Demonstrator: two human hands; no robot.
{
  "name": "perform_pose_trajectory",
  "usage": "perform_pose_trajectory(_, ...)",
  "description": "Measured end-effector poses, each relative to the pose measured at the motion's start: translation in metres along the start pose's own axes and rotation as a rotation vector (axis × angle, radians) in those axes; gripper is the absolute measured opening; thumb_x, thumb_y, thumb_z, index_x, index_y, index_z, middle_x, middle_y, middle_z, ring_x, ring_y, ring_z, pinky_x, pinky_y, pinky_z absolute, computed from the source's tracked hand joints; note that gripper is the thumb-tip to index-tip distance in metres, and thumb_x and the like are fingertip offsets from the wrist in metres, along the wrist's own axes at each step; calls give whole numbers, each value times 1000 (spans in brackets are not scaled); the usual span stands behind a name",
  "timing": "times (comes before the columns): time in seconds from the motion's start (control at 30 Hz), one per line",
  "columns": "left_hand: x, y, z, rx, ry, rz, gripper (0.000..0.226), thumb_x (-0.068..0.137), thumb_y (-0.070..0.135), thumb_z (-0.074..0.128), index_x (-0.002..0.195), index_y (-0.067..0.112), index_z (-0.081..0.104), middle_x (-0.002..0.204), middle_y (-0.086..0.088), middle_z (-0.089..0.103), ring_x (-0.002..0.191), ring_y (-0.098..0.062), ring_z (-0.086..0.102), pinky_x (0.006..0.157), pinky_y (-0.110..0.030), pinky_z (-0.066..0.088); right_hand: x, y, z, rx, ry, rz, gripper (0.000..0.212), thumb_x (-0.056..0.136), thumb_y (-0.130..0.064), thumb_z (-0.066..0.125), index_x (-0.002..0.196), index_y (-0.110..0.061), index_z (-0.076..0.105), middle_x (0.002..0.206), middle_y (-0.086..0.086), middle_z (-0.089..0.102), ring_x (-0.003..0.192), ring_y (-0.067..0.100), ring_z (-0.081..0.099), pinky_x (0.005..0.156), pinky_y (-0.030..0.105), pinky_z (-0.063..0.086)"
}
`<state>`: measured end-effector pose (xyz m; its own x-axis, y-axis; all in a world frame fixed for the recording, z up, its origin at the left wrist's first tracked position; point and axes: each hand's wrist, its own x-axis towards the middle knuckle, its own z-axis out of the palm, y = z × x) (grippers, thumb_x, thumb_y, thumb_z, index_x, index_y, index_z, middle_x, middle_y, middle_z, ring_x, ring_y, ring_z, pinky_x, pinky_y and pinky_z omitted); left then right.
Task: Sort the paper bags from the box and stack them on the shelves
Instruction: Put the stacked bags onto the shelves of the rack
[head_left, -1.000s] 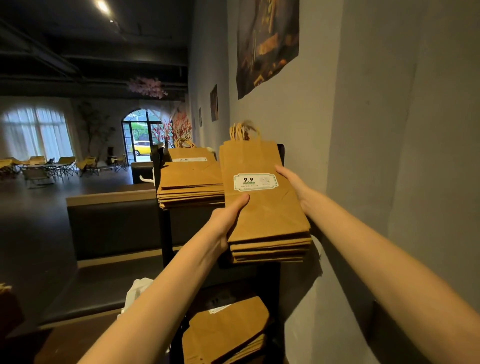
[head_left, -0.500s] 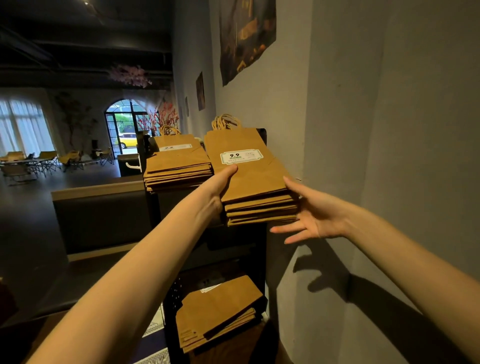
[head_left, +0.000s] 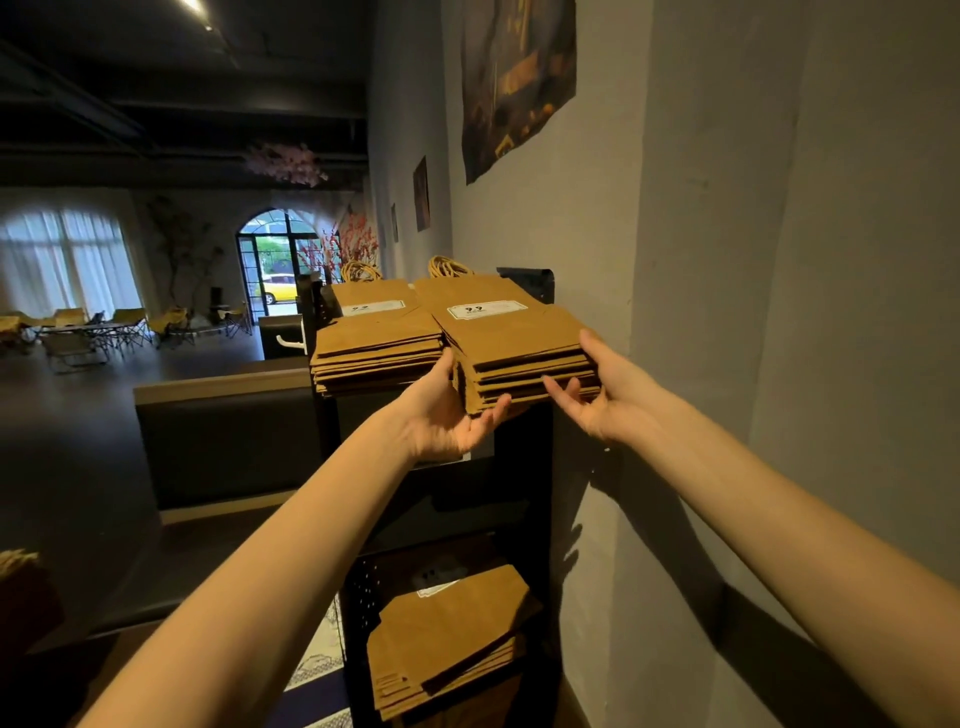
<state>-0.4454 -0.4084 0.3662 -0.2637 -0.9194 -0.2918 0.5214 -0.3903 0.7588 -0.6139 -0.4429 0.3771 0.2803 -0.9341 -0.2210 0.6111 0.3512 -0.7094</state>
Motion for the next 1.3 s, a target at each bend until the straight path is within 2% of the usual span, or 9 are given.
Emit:
perform_pose_trajectory(0.2, 20, 14, 0, -290, 142, 126, 39, 95, 39, 48, 92, 2, 59, 80, -18, 62, 57, -20, 59, 40, -23, 51, 18, 3, 17, -203, -99, -105, 40, 95, -28, 53, 129, -8, 46, 124, 15, 55, 112, 31, 56, 73, 37, 56)
perform_pose_trajectory(0.3, 28, 16, -4, -325, 205, 142, 30, 96, 30, 49, 89, 2, 58, 90, -18, 61, 71, -26, 59, 45, -26, 54, 28, 10, 16, -607, 38, -290, 40, 95, -28, 50, 129, -9, 40, 122, 10, 55, 98, 20, 58, 69, 28, 53)
perform_pose_trajectory(0.4, 32, 16, -5, -349, 212, 155, 26, 96, 26, 49, 89, 2, 56, 92, -17, 59, 75, -29, 59, 46, -29, 54, 40, 18, 10, -735, 126, -457, 51, 92, -22, 53, 135, -9, 28, 127, 13, 47, 99, 17, 53, 61, 19, 44)
perform_pose_trajectory(0.5, 37, 18, -6, -380, 200, 188, 22, 97, 22, 48, 93, 2, 55, 96, -17, 58, 77, -30, 58, 50, -30, 55, 49, 26, 10, -772, 115, -610, 61, 93, -17, 51, 143, -12, 17, 137, 12, 39, 119, 22, 47, 81, 22, 46)
perform_pose_trajectory(0.6, 41, 20, -9, -434, 170, 223, 16, 97, 17, 46, 97, 3, 53, 104, -21, 55, 83, -36, 56, 67, -32, 57, 59, 25, 18, -933, 184, -708, 67, 95, -20, 49, 149, -16, 10, 148, 11, 25, 131, 26, 36, 97, 32, 39)
perform_pose_trajectory(0.73, 45, 16, -12, -524, 126, 308, 25, 98, 12, 43, 121, 5, 50, 123, -23, 50, 102, -39, 55, 95, -38, 50, 73, 24, 25, -985, 178, -749, 58, 96, -21, 47, 146, -14, 18, 147, 10, 24, 128, 24, 37, 89, 26, 37)
perform_pose_trajectory(0.9, 45, 6, -10, -628, 80, 357, 35, 100, 10, 37, 135, 12, 39, 137, -29, 38, 119, -42, 51, 103, -45, 42, 84, 25, 27, -1040, 191, -815, 54, 96, -23, 46, 145, -19, 24, 145, 10, 30, 129, 26, 37, 102, 34, 38)
perform_pose_trajectory(1.13, 47, 1, -28, -230, 101, 271, 26, 100, 18, 38, 122, 10, 50, 122, -19, 57, 115, -31, 58, 98, -43, 46, 82, 25, 16, -1137, 68, -772, 65, 95, -25, 49, 150, -21, 14, 147, 9, 32, 133, 25, 36, 108, 44, 38)
perform_pose_trajectory(1.3, 39, -8, -49, 136, 164, 294, 24, 100, 26, 37, 96, 15, 57, 92, -3, 61, 85, -16, 58, 83, -28, 46, 68, 32, 3, -1107, 17, -760, 63, 94, -21, 52, 147, -13, 18, 144, 9, 35, 131, 22, 39, 106, 34, 38)
